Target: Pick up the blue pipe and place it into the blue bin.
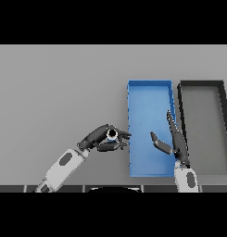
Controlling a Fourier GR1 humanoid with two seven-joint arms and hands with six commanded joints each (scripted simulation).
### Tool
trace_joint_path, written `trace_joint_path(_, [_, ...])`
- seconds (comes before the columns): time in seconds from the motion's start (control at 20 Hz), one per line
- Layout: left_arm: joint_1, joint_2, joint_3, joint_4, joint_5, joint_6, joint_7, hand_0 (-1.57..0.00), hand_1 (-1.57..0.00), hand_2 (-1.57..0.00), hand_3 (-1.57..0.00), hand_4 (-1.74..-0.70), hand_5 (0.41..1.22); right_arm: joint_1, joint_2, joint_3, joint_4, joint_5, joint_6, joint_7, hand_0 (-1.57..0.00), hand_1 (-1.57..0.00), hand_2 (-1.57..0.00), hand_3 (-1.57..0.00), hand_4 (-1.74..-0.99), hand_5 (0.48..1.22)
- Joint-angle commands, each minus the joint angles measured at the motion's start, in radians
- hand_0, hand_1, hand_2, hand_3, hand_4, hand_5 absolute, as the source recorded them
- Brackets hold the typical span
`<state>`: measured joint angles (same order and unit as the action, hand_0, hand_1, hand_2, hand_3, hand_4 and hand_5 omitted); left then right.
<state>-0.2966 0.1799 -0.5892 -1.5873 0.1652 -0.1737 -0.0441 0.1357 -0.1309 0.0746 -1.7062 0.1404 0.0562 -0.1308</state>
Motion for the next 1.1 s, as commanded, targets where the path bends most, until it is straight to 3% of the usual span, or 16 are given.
trace_joint_path(0.0, [0.001, -0.001, -0.003, -0.013, -0.001, 0.008, 0.016, -1.57, -1.57, -1.57, -1.44, -1.73, 1.22, 0.005, 0.004, 0.004, -0.001, 0.003, -0.001, -0.009, 0.0, 0.0, 0.0, 0.0, -1.192, 0.628])
trace_joint_path(0.2, [0.007, 0.001, -0.004, 0.001, -0.004, 0.004, 0.006, -1.57, -1.57, -1.57, -1.44, -1.73, 1.22, 0.027, -0.005, 0.001, -0.034, -0.022, 0.018, -0.021, 0.0, 0.0, 0.0, 0.0, -1.191, 0.619])
trace_joint_path(0.3, [0.0, 0.002, -0.002, -0.003, -0.003, 0.002, 0.002, -1.57, -1.57, -1.57, -1.44, -1.73, 1.221, 0.005, -0.023, -0.005, -0.079, -0.119, 0.091, -0.01, 0.0, 0.0, 0.0, 0.0, -1.197, 0.604])
trace_joint_path(0.5, [-0.011, 0.006, -0.003, 0.012, -0.011, -0.004, 0.006, -1.57, -1.57, -1.57, -1.44, -1.73, 1.221, -0.062, -0.12, 0.001, -0.189, -0.288, 0.235, 0.117, 0.0, 0.0, 0.0, 0.0, -1.232, 0.55])
trace_joint_path(0.7, [-0.003, -0.002, -0.007, 0.014, -0.009, -0.007, -0.007, -1.57, -1.57, -1.57, -1.44, -1.73, 1.221, -0.147, -0.203, 0.064, -0.299, -0.353, 0.322, 0.232, 0.0, 0.0, 0.0, 0.0, -1.286, 0.52])
trace_joint_path(0.95, [-0.021, -0.005, -0.001, 0.024, -0.02, 0.002, 0.013, -1.57, -1.57, -1.57, -1.44, -1.73, 1.221, -0.298, -0.231, 0.142, -0.35, -0.424, 0.366, 0.366, 0.0, 0.0, 0.0, 0.0, -1.295, 0.522])
trace_joint_path(1.05, [-0.016, -0.002, -0.004, 0.021, -0.022, -0.003, 0.003, -1.57, -1.57, -1.57, -1.44, -1.73, 1.221, -0.348, -0.228, 0.177, -0.333, -0.423, 0.398, 0.388, 0.0, 0.0, 0.0, 0.0, -1.3, 0.529])
